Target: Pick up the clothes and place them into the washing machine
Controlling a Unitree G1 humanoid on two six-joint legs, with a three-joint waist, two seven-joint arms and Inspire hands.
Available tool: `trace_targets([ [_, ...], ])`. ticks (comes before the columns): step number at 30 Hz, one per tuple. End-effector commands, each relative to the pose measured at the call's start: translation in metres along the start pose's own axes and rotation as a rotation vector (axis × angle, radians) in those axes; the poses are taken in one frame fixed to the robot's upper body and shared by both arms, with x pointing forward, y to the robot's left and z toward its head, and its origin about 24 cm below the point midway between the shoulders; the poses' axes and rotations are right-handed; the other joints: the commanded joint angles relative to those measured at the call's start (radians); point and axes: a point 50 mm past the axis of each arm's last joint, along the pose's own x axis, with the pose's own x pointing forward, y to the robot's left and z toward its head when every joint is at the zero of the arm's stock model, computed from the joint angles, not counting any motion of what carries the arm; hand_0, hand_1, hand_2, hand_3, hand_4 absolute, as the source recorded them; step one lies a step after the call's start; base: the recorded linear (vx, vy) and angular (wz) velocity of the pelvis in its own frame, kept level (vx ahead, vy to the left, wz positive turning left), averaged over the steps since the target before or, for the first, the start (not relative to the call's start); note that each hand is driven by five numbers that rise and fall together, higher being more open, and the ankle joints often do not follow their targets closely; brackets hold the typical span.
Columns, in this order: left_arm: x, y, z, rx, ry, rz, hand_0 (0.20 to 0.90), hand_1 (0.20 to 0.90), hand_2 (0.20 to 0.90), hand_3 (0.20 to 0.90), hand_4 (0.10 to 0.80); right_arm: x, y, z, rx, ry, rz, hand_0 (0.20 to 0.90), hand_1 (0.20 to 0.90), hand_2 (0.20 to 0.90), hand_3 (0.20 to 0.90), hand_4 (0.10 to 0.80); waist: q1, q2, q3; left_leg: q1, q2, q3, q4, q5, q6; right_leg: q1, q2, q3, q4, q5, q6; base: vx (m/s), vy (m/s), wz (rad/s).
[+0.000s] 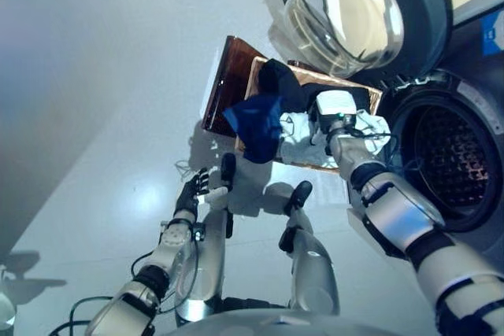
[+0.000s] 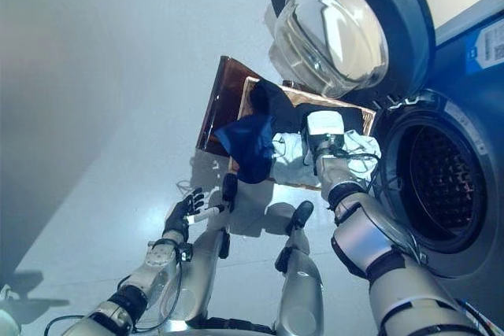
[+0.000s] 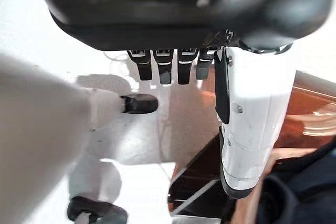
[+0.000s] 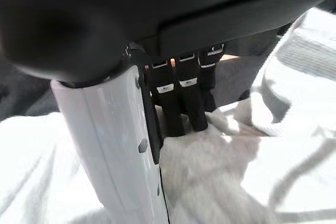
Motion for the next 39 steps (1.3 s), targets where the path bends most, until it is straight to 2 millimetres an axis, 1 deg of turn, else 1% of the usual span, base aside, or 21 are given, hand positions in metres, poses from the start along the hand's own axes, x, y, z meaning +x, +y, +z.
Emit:
trace_targets([
  [1,-0.005,-0.007,0.01,-0.011,-0.076,-0.035,0.9,0.9,0.9,0.9,0.8,0.008,-0.033,-0.05,-0.109,0.147,-0.067,0.9,0.9,0.9,0.9,0.8,0.022,0.024,0.008,-0.044,-0.011,-0.022,-0.016,0.013,-0.097,-0.055,-0.095,0.02,0.066,0.104,0.043,-0.023,0.016,0.09],
  [2,-0.004,-0.008,0.012,-0.013,-0.083,-0.04,0.9,0.9,0.9,0.9,0.8,0.008,-0.034,-0.052,-0.11,0.152,-0.067,0.9,0.9,0.9,0.9,0.8,0.023,0.029,0.011,-0.05,-0.014,-0.022,-0.016,0.014,-0.098,-0.061,-0.097,0.016,0.065,0.106,0.045,0.063,-0.015,0.06],
  [3,-0.004,-0.008,0.013,-0.019,-0.088,-0.044,0.9,0.9,0.9,0.9,0.8,0.008,-0.032,-0.052,-0.115,0.152,-0.057,0.9,0.9,0.9,0.9,0.8,0.025,0.029,0.011,-0.044,-0.013,-0.026,-0.016,-0.009,-0.105,-0.055,-0.096,0.023,0.066,0.088,0.057,-0.01,0.012,0.06],
  [4,-0.004,-0.009,0.015,-0.022,-0.094,-0.045,0.9,0.9,0.9,0.9,0.8,0.008,-0.033,-0.054,-0.113,0.156,-0.056,0.9,0.9,0.9,0.9,0.8,0.025,0.034,0.013,-0.063,-0.017,-0.026,-0.016,0.016,-0.098,-0.07,-0.1,0.013,0.064,0.109,0.047,-0.006,0.007,0.08],
  [10,-0.001,-0.008,0.013,-0.026,-0.077,-0.025,0.9,0.9,0.9,0.9,0.8,0.008,-0.03,-0.047,-0.109,0.131,-0.038,0.9,0.9,0.9,0.9,0.8,0.025,0.027,0.013,-0.079,-0.02,-0.024,-0.016,0.016,-0.099,-0.08,-0.099,0.013,0.056,0.114,0.046,-0.013,0.008,0.06],
  [11,0.0,-0.008,0.013,-0.031,-0.075,-0.018,0.9,0.9,0.9,0.9,0.8,0.009,-0.028,-0.041,-0.105,0.113,-0.025,0.9,0.9,0.9,0.9,0.8,0.025,0.023,0.013,-0.079,-0.018,-0.023,-0.016,0.015,-0.099,-0.079,-0.098,0.01,0.051,0.115,0.047,0.0,0.0,0.0],
  [14,0.001,-0.008,0.016,-0.032,-0.081,-0.014,0.9,0.9,0.9,0.9,0.8,0.008,-0.025,-0.034,-0.098,0.09,-0.021,0.9,0.9,0.9,0.9,0.8,0.024,0.019,0.013,-0.079,-0.018,-0.023,-0.016,0.015,-0.1,-0.076,-0.097,0.008,0.044,0.118,0.047,0.0,0.0,0.0],
  [17,0.002,-0.008,0.018,-0.033,-0.086,-0.014,0.9,0.9,0.9,0.9,0.8,0.009,-0.026,-0.03,-0.096,0.081,-0.026,0.9,0.9,0.9,0.9,0.8,0.022,0.015,0.013,-0.076,-0.017,-0.022,-0.016,0.014,-0.1,-0.07,-0.096,0.006,0.039,0.118,0.047,0.0,0.0,0.0],
  [18,0.002,-0.008,0.018,-0.034,-0.086,-0.011,0.9,0.9,0.9,0.9,0.8,0.009,-0.027,-0.026,-0.078,0.07,-0.038,0.9,0.9,0.9,0.9,0.8,0.021,0.012,0.013,-0.071,-0.015,-0.021,-0.016,0.013,-0.101,-0.064,-0.095,0.007,0.037,0.118,0.046,0.0,0.0,0.0],
  [23,0.002,-0.005,0.016,-0.035,-0.075,0.01,0.9,0.9,0.9,0.9,0.8,0.007,-0.024,-0.018,-0.021,0.048,-0.073,0.9,0.9,0.9,0.9,0.8,0.011,-0.001,0.013,-0.046,-0.01,-0.019,-0.016,0.008,-0.1,-0.04,-0.095,0.007,0.04,0.114,0.046,0.0,0.0,0.0],
  [26,0.002,-0.002,0.014,-0.023,-0.07,0.025,0.9,0.9,0.9,0.9,0.8,0.004,-0.018,-0.021,0.017,0.043,-0.085,0.9,0.9,0.9,0.9,0.8,0.002,-0.017,0.013,-0.02,-0.005,-0.015,-0.016,0.002,-0.099,-0.018,-0.091,0.009,0.042,0.109,0.045,0.0,0.0,0.0],
  [27,0.002,-0.002,0.014,-0.023,-0.07,0.025,0.9,0.9,0.9,0.9,0.8,0.004,-0.018,-0.021,0.017,0.043,-0.085,0.9,0.9,0.9,0.9,0.8,0.002,-0.017,0.013,-0.02,-0.005,-0.015,-0.016,0.002,-0.099,-0.017,-0.091,0.009,0.041,0.109,0.045,0.0,0.0,0.0],
  [29,0.002,0.002,0.015,-0.02,-0.075,0.038,0.9,0.9,0.9,0.9,0.8,0.003,-0.019,-0.025,0.048,0.043,-0.114,0.9,0.9,0.9,0.9,0.8,-0.005,-0.029,0.013,-0.01,-0.002,-0.014,-0.016,-0.001,-0.099,-0.007,-0.087,0.012,0.037,0.108,0.045,0.0,0.0,0.0],
  [30,0.002,0.004,0.016,-0.016,-0.081,0.041,0.9,0.9,0.9,0.9,0.8,-0.001,-0.014,-0.033,0.08,0.057,-0.13,0.9,0.9,0.9,0.9,0.8,-0.013,-0.039,0.012,-0.003,0.001,-0.014,-0.016,-0.002,-0.098,0.002,-0.083,0.015,0.035,0.106,0.045,0.0,0.0,0.0],
  [31,0.002,0.004,0.016,-0.016,-0.081,0.041,0.9,0.9,0.9,0.9,0.8,-0.001,-0.014,-0.033,0.081,0.057,-0.13,0.9,0.9,0.9,0.9,0.8,-0.013,-0.039,0.012,-0.002,0.001,-0.014,-0.016,-0.002,-0.098,0.002,-0.083,0.015,0.035,0.106,0.045,-0.001,-0.014,-0.04],
  [32,0.0,0.007,0.015,-0.016,-0.087,0.049,0.9,0.9,0.9,0.9,0.8,-0.006,-0.009,-0.042,0.092,0.059,-0.157,0.9,0.9,0.9,0.9,0.8,-0.021,-0.05,0.008,0.008,0.006,-0.012,-0.016,-0.005,-0.096,0.009,-0.078,0.02,0.03,0.105,0.045,0.001,0.0,-0.04],
  [33,0.0,0.007,0.015,-0.016,-0.086,0.049,0.9,0.9,0.9,0.9,0.8,-0.006,-0.009,-0.042,0.092,0.059,-0.157,0.9,0.9,0.9,0.9,0.8,-0.02,-0.05,0.008,0.008,0.006,-0.012,-0.016,-0.005,-0.097,0.01,-0.078,0.02,0.03,0.105,0.045,-0.003,-0.003,-0.04],
  [35,-0.001,0.009,0.01,-0.005,-0.073,0.06,0.9,0.9,0.9,0.9,0.8,-0.014,0.001,-0.047,0.138,0.043,-0.173,0.9,0.9,0.9,0.9,0.8,-0.033,-0.07,0.005,0.022,0.014,-0.008,-0.016,-0.008,-0.095,0.015,-0.07,0.031,0.027,0.103,0.045,-0.004,-0.008,-0.04],
  [36,-0.001,0.009,0.01,-0.005,-0.073,0.06,0.9,0.9,0.9,0.9,0.8,-0.014,0.001,-0.047,0.138,0.043,-0.173,0.9,0.9,0.9,0.9,0.8,-0.032,-0.07,0.005,0.022,0.014,-0.007,-0.016,-0.008,-0.095,0.015,-0.07,0.031,0.027,0.103,0.045,-0.001,-0.004,-0.09],
  [38,-0.001,0.011,0.005,0.0,-0.053,0.071,0.9,0.9,0.9,0.9,0.8,-0.021,0.016,-0.052,0.156,0.051,-0.136,0.9,0.9,0.9,0.9,0.8,-0.037,-0.079,0.002,0.032,0.016,-0.003,-0.016,-0.01,-0.095,0.024,-0.066,0.036,0.024,0.101,0.043,-0.003,-0.005,-0.1],
  [39,-0.001,0.011,0.005,0.0,-0.053,0.071,0.9,0.9,0.9,0.9,0.8,-0.021,0.016,-0.052,0.156,0.051,-0.136,0.9,0.9,0.9,0.9,0.8,-0.037,-0.079,0.002,0.032,0.016,-0.002,-0.016,-0.01,-0.095,0.024,-0.066,0.036,0.023,0.101,0.043,0.008,-0.012,-0.05],
])
